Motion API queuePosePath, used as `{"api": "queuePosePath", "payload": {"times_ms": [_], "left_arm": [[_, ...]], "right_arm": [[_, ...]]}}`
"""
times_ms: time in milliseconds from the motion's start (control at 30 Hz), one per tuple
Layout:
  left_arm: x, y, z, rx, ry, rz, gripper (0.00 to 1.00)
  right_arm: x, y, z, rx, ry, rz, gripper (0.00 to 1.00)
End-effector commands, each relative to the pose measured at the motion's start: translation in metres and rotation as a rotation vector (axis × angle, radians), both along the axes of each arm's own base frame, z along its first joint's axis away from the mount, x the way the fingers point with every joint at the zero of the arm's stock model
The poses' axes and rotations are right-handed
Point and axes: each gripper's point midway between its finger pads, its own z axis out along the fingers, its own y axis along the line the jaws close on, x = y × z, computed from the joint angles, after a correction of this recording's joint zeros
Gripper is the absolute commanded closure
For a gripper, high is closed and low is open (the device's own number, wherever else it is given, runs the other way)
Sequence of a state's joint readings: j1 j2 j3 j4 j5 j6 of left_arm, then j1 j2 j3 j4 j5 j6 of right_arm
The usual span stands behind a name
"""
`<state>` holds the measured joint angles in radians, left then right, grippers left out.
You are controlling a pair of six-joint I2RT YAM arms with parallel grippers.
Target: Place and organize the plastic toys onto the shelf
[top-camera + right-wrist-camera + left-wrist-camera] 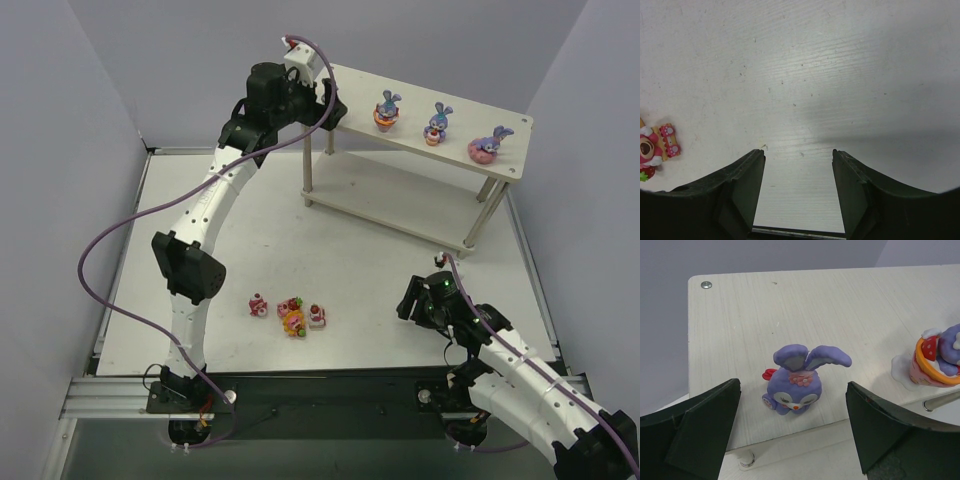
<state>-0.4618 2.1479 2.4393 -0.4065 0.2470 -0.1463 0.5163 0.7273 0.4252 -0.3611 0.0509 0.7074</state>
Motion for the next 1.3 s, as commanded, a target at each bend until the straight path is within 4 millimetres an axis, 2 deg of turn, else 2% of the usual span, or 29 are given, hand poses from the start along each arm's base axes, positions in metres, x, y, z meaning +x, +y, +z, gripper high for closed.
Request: {"api": "queuePosePath", "payload": {"times_ms": [0,100,133,200,233,267,333,533,567,600,633,667,700,733,767,800,833,900,933,1000,1033,1067,1100,1133,1167,1200,1233,1267], "left_arm": [[-0.010,0.010,0.060,-0.062,-0.138,0.011,0.03],[-0.014,0.016,0.068,-0.067,-0.152,0.029,0.03],[-0.014,0.017,0.062,-0.061,-0.140,0.032,0.03],[-0.021,0.023,0.071,-0.065,-0.157,0.047,0.03],[-0.021,0.024,0.059,-0.051,-0.133,0.053,0.03],[-0.029,0.029,0.069,-0.059,-0.148,0.059,0.03],[-0.035,0.035,0.069,-0.058,-0.145,0.078,0.03],[-0.080,0.063,0.084,-0.122,-0.196,0.115,0.03],[-0.098,0.073,0.104,-0.159,-0.231,0.120,0.03],[-0.100,0.076,0.081,-0.145,-0.188,0.132,0.03],[-0.106,0.083,0.079,-0.155,-0.182,0.162,0.03],[-0.125,0.097,0.097,-0.199,-0.210,0.185,0.03],[-0.126,0.101,0.063,-0.179,-0.147,0.210,0.03],[-0.145,0.114,0.074,-0.203,-0.164,0.229,0.03],[-0.152,0.119,0.062,-0.207,-0.135,0.245,0.03],[-0.155,0.127,0.035,-0.189,-0.084,0.286,0.03],[-0.172,0.137,0.034,-0.205,-0.074,0.304,0.03],[-0.185,0.148,0.014,-0.197,-0.040,0.332,0.03],[-0.198,0.155,-0.011,-0.171,0.007,0.346,0.03],[-0.211,0.168,-0.038,-0.150,0.057,0.391,0.03],[-0.225,0.176,-0.059,-0.133,0.091,0.403,0.02],[-0.231,0.182,-0.073,-0.125,0.114,0.417,0.03],[-0.238,0.187,-0.082,-0.122,0.127,0.432,0.03],[-0.251,0.194,-0.099,-0.105,0.145,0.436,0.03],[-0.256,0.198,-0.104,-0.095,0.148,0.442,0.03],[-0.259,0.205,-0.109,-0.089,0.153,0.470,0.03],[-0.268,0.211,-0.116,-0.072,0.171,0.484,0.03],[-0.272,0.213,-0.120,-0.066,0.182,0.492,0.03]], "right_arm": [[-0.002,-0.002,-0.005,-0.012,0.025,-0.008,0.41],[-0.002,-0.002,-0.005,-0.015,0.028,-0.008,0.38],[-0.002,-0.003,-0.005,-0.017,0.027,-0.006,0.37],[-0.001,-0.002,-0.004,-0.017,0.021,-0.001,0.36],[-0.001,-0.003,-0.003,-0.019,0.022,0.000,0.36],[-0.001,-0.003,-0.003,-0.023,0.021,0.002,0.36],[-0.001,-0.002,0.000,-0.021,0.015,0.007,0.36],[-0.001,-0.003,0.003,-0.022,-0.002,0.019,0.36],[-0.001,-0.003,0.002,-0.025,0.001,0.021,0.36],[-0.001,-0.003,0.002,-0.025,0.000,0.024,0.36],[-0.001,-0.002,0.003,-0.026,-0.003,0.033,0.36],[-0.001,-0.001,0.003,-0.025,-0.004,0.041,0.36],[0.000,0.000,0.004,-0.024,-0.011,0.046,0.36],[0.001,0.002,0.005,-0.020,-0.016,0.058,0.36],[-0.001,0.005,0.004,-0.015,-0.019,0.092,0.36],[0.004,0.010,0.009,-0.004,-0.051,0.111,0.36],[0.002,0.017,0.010,0.022,-0.055,0.142,0.36],[0.003,0.029,0.017,0.055,-0.100,0.205,0.35],[0.003,0.035,0.019,0.067,-0.116,0.232,0.35],[0.001,0.055,0.024,0.100,-0.159,0.327,0.34],[0.000,0.062,0.025,0.105,-0.170,0.361,0.34],[-0.003,0.069,0.021,0.098,-0.163,0.394,0.34],[-0.007,0.086,0.026,0.103,-0.201,0.468,0.33],[-0.007,0.093,0.027,0.093,-0.216,0.491,0.33],[-0.009,0.101,0.022,0.068,-0.212,0.522,0.33],[0.000,0.107,0.032,0.041,-0.269,0.512,0.33],[-0.008,0.119,0.032,0.029,-0.277,0.558,0.33],[-0.006,0.124,0.026,-0.007,-0.270,0.556,0.33]]}}
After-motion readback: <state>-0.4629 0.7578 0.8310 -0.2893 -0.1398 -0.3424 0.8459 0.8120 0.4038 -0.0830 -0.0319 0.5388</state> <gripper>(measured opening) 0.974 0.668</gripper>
